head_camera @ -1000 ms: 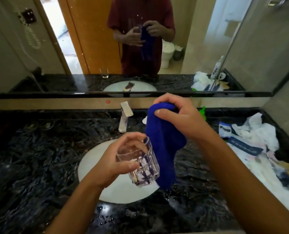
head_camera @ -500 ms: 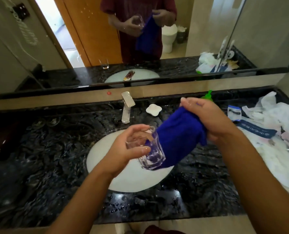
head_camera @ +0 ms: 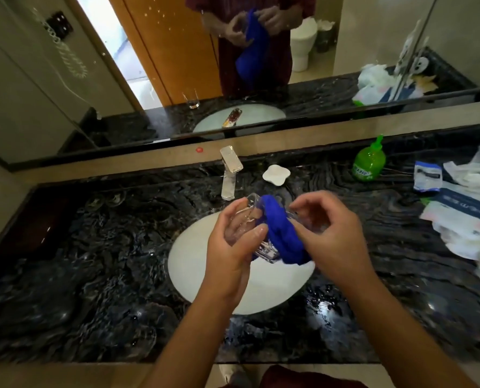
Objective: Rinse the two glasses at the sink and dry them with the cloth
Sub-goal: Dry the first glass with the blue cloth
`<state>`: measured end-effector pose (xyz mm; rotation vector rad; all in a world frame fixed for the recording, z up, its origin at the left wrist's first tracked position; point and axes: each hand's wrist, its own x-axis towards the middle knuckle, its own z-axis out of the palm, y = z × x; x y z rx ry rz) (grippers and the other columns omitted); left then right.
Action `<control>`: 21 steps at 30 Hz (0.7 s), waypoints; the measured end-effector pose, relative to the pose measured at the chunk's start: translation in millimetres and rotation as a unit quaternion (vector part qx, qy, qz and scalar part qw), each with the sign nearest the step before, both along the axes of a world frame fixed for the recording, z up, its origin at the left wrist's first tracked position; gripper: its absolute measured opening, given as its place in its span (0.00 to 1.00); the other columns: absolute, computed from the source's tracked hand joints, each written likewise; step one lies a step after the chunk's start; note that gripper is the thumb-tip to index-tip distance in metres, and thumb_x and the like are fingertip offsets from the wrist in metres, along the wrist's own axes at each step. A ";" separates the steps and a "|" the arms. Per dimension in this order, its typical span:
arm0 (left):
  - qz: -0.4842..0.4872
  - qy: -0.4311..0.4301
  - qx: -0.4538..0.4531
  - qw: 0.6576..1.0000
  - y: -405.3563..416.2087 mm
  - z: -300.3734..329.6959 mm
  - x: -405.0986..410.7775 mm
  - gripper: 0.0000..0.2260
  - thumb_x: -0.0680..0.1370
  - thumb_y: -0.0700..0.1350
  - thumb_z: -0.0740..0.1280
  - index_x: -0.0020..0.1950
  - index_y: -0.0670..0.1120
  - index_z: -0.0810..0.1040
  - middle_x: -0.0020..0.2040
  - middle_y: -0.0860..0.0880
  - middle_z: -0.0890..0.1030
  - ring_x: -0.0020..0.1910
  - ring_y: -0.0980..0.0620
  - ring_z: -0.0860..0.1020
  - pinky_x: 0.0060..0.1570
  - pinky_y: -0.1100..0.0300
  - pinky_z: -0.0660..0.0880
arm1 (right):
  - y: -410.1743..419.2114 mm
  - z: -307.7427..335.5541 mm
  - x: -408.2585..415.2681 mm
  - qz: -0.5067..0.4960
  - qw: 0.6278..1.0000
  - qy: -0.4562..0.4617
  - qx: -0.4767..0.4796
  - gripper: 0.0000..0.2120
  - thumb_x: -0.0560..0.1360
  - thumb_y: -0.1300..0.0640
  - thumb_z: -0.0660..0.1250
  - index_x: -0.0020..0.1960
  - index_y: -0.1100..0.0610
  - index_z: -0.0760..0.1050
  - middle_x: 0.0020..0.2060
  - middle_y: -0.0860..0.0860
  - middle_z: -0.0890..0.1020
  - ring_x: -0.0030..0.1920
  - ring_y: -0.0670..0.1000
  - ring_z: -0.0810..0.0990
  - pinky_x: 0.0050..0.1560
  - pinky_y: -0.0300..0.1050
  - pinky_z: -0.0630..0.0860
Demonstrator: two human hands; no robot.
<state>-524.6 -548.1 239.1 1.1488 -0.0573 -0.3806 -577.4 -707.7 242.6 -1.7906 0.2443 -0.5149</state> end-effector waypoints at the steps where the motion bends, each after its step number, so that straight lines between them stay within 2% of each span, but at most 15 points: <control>1: -0.002 -0.003 -0.002 1.000 -2.1 1.1 -0.9 0.32 0.63 0.43 0.77 0.67 0.45 0.75 0.57 0.46 0.86 0.53 0.48 0.85 0.47 0.59 0.81 | -3.7 -7.3 3.7 0.005 1.000 0.016 0.017 0.14 0.70 0.49 0.76 0.54 0.48 0.79 0.50 0.46 0.83 0.50 0.44 0.82 0.49 0.38 0.77; 3: -0.006 -0.026 0.005 1.000 -7.4 1.9 -2.8 0.32 0.64 0.43 0.77 0.67 0.46 0.75 0.57 0.46 0.86 0.54 0.48 0.85 0.50 0.59 0.80 | -4.9 -12.7 7.5 0.091 0.982 0.080 0.146 0.18 0.74 0.45 0.72 0.62 0.46 0.77 0.59 0.45 0.82 0.63 0.50 0.81 0.57 0.43 0.78; 4: -0.010 -0.045 0.019 0.999 -11.0 2.7 -3.9 0.32 0.64 0.43 0.78 0.67 0.46 0.75 0.58 0.47 0.86 0.56 0.48 0.84 0.52 0.59 0.80 | -2.7 -20.4 9.3 0.129 0.960 0.095 0.231 0.16 0.77 0.46 0.69 0.64 0.49 0.77 0.59 0.47 0.83 0.64 0.57 0.81 0.56 0.46 0.80; 5: -0.014 -0.071 0.045 0.996 -14.6 3.1 -5.1 0.33 0.64 0.44 0.78 0.67 0.46 0.74 0.59 0.48 0.85 0.58 0.49 0.84 0.54 0.59 0.79 | 0.5 -25.0 9.0 0.146 0.928 0.093 0.331 0.15 0.78 0.48 0.68 0.62 0.52 0.79 0.56 0.50 0.85 0.62 0.61 0.82 0.52 0.48 0.81; 7: -0.024 -0.142 0.127 0.981 -20.9 1.9 -7.6 0.33 0.65 0.47 0.79 0.69 0.47 0.73 0.60 0.51 0.84 0.61 0.51 0.82 0.58 0.61 0.77 | 8.2 -26.9 2.4 0.138 0.853 0.060 0.499 0.20 0.71 0.45 0.73 0.59 0.55 0.83 0.54 0.54 0.87 0.56 0.56 0.86 0.48 0.46 0.83; 9: -0.029 -0.217 0.204 0.954 -22.6 -4.5 -8.3 0.33 0.68 0.49 0.78 0.70 0.46 0.72 0.60 0.54 0.83 0.63 0.53 0.80 0.61 0.61 0.76 | 14.5 -29.7 -1.4 0.133 0.808 0.038 0.573 0.31 0.67 0.42 0.77 0.65 0.57 0.80 0.60 0.57 0.85 0.57 0.55 0.85 0.52 0.51 0.84; 11: -0.039 -0.276 0.272 0.921 -20.8 -10.3 -6.7 0.34 0.70 0.53 0.78 0.72 0.47 0.71 0.66 0.55 0.78 0.69 0.53 0.76 0.67 0.58 0.74 | 16.6 -35.5 -2.9 0.108 0.789 0.052 0.603 0.31 0.70 0.42 0.72 0.68 0.57 0.77 0.63 0.58 0.83 0.58 0.57 0.85 0.50 0.55 0.85; 13: -0.036 -0.344 0.354 0.869 -17.3 -12.3 -2.8 0.33 0.72 0.59 0.75 0.73 0.48 0.71 0.72 0.53 0.73 0.74 0.52 0.70 0.72 0.56 0.69 | 18.3 -37.5 -2.9 0.088 0.786 0.055 0.609 0.37 0.67 0.40 0.77 0.70 0.59 0.76 0.64 0.60 0.82 0.59 0.59 0.85 0.48 0.54 0.85; 14: -0.020 -0.382 0.388 0.838 -15.0 -11.5 -1.7 0.31 0.73 0.60 0.74 0.72 0.48 0.73 0.71 0.52 0.73 0.73 0.52 0.70 0.72 0.58 0.68 | 18.5 -38.9 -2.3 0.079 0.793 0.050 0.601 0.42 0.62 0.39 0.81 0.68 0.60 0.76 0.63 0.60 0.83 0.58 0.59 0.85 0.48 0.53 0.84; 16: 0.020 -0.434 0.407 0.803 -9.4 -4.4 -4.4 0.20 0.76 0.57 0.72 0.63 0.47 0.80 0.60 0.54 0.79 0.62 0.54 0.76 0.63 0.59 0.73 | 17.5 -37.4 -3.0 0.055 0.824 0.043 0.563 0.42 0.54 0.35 0.83 0.58 0.59 0.80 0.53 0.58 0.85 0.49 0.56 0.85 0.45 0.49 0.84; 17: 0.020 -0.435 0.392 0.810 -7.4 2.1 -8.3 0.15 0.77 0.55 0.72 0.58 0.48 0.82 0.53 0.55 0.81 0.55 0.55 0.79 0.56 0.58 0.75 | 16.2 -33.7 -3.8 0.040 0.845 0.051 0.531 0.41 0.51 0.33 0.83 0.54 0.58 0.80 0.48 0.58 0.84 0.45 0.56 0.84 0.43 0.48 0.83; 18: -0.007 -0.408 0.371 0.834 -6.8 10.0 -12.8 0.11 0.77 0.54 0.71 0.55 0.49 0.83 0.48 0.57 0.83 0.50 0.55 0.81 0.52 0.58 0.77 | 15.1 -30.4 -4.2 0.027 0.863 0.069 0.499 0.41 0.51 0.31 0.82 0.53 0.57 0.79 0.46 0.58 0.84 0.44 0.57 0.83 0.43 0.49 0.83; 20: -0.086 -0.308 0.332 0.888 -8.3 22.4 -21.5 0.11 0.78 0.54 0.68 0.56 0.50 0.83 0.46 0.55 0.85 0.48 0.53 0.83 0.51 0.58 0.78 | 14.4 -24.6 -5.9 0.025 0.892 0.084 0.443 0.35 0.60 0.31 0.78 0.56 0.55 0.80 0.52 0.58 0.86 0.51 0.65 0.85 0.53 0.60 0.83; 21: -0.109 -0.265 0.318 0.904 -10.0 25.9 -24.7 0.13 0.79 0.55 0.66 0.56 0.50 0.83 0.47 0.53 0.86 0.49 0.52 0.84 0.51 0.56 0.79 | 14.7 -18.5 -8.1 0.031 0.901 0.081 0.425 0.30 0.67 0.34 0.76 0.59 0.53 0.80 0.54 0.57 0.86 0.55 0.66 0.84 0.57 0.64 0.81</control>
